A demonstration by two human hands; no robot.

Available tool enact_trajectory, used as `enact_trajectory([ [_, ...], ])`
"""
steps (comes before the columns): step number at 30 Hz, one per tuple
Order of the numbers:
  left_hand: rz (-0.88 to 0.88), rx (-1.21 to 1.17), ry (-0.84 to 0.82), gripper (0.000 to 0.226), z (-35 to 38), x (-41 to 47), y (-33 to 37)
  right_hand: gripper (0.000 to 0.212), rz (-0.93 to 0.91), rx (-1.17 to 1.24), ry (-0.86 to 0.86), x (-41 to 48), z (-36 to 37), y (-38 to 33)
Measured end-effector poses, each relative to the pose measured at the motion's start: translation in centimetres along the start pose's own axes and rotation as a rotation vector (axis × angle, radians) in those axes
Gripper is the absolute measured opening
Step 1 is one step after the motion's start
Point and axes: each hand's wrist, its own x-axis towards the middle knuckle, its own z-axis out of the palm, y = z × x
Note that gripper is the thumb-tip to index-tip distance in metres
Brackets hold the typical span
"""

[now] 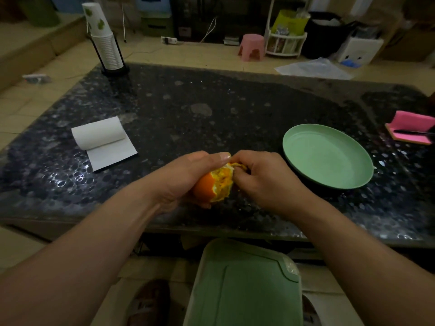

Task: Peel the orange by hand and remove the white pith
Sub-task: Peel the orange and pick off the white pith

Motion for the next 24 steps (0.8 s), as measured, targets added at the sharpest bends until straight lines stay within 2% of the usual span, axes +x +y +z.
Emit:
enact_trajectory([
  [3,-0.008,-0.009,-0.015,0.042,-0.2,-0.2,0.0,0.017,0.009,0.097,0.039,-0.2,0.2,0.1],
  [6,-0.013,-0.046,-0.045,0.042,-0.6,-0.4,0.0,0.019,0.037,0.256,0.0,-0.5,-0.2,0.4],
  [15,-0.066,-0.265,-0.075,0.07,-1.0,-0.5,-0.4,0.021,0.289,0.893,-0.121,-0.5,-0.8,1.2],
  [17,-0.044,-0.355,-0.128,0.072,-1.3,-0.4,-0.4,0.019,0.356,1.076,-0.083,-0.2,-0.7,1.3],
  [19,0.002,-0.451,-0.178,0.062,-1.7,-0.4,-0.2,0.018,0.421,1.235,0.016,0.2,-0.8,1.6],
  [21,0.008,-0.519,-0.13,0.061,-2.1,-0.3,-0.1,0.019,0.439,1.154,0.059,0.3,-1.3,2.4],
  [22,-0.004,-0.53,-0.083,0.064,-2.2,-0.1,0.0,0.02,0.427,0.966,0.047,0.3,-1.3,2.9],
  [24,-0.037,-0.517,-0.001,0.074,-2.2,0.2,-0.2,0.023,0.359,0.416,0.017,0.1,-0.6,3.6],
])
